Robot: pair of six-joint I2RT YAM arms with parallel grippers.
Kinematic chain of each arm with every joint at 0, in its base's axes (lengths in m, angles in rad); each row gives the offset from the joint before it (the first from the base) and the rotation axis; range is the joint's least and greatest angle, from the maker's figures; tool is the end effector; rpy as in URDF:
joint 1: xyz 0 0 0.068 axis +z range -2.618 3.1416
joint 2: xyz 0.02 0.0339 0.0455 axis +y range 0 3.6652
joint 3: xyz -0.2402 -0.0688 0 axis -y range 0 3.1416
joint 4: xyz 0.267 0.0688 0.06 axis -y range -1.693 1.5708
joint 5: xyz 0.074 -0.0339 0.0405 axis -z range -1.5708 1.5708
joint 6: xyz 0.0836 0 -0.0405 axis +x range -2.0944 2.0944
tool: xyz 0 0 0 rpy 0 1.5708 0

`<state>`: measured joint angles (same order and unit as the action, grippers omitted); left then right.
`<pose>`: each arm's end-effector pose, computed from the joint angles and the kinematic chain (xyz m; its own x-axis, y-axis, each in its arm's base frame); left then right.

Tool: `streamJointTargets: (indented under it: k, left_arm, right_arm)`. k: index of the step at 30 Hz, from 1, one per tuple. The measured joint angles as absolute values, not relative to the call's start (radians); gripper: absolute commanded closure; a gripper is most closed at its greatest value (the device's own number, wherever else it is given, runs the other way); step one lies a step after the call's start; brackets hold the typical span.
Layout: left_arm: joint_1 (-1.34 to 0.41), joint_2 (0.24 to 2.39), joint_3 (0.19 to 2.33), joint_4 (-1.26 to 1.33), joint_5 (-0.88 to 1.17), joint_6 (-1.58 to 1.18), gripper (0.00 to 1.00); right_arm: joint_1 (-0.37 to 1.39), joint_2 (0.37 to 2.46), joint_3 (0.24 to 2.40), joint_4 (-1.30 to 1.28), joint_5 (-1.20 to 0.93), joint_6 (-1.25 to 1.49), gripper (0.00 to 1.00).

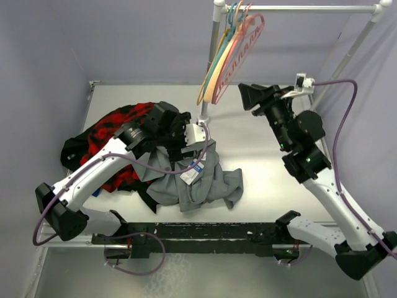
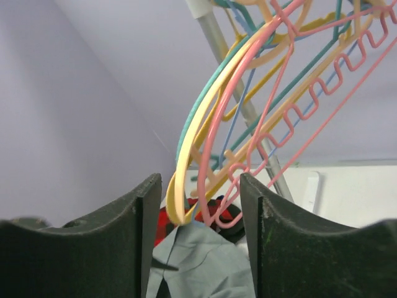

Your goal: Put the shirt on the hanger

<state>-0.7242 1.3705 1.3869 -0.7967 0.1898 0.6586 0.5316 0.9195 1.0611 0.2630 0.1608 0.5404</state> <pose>0.2511 -0.2431 0.3035 0.0429 0.7644 -0.6433 0.9165 0.2262 0.3300 0.2431 0.1274 0.4632 0.0988 0.6473 -0.7558 -0.4949 0.6909 0.5270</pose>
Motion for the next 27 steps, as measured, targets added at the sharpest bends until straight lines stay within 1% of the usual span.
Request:
streamJointTargets:
  k: [4,10,15,21,25,27]
  left_arm:
    - [-0.724,1.306,1.361,-0.796,0.151,0.654,0.0]
    - [-0.72,1.26,1.342,-0.793,0.102,0.639,0.0]
    - [-0.714,1.238,1.32,-0.786,0.089,0.639,0.0]
    - [-0.713,1.234,1.287,-0.772,0.076,0.639,0.0]
    - [-0.713,1.234,1.275,-0.768,0.073,0.64,0.0]
    - [-0.713,1.234,1.27,-0.763,0.073,0.64,0.0]
  right_arm:
    - [0.532,1.044,1.185,0.224,0.208,0.54,0.55]
    - [0.532,1.197,1.309,0.184,0.286,0.536,0.57]
    - [0.527,1.282,1.335,0.182,0.331,0.53,0.59]
    - [0.505,1.342,1.34,0.192,0.352,0.528,0.59]
    - [0.479,1.378,1.364,0.203,0.35,0.528,0.57]
    - [0.467,1.404,1.391,0.21,0.35,0.528,0.58]
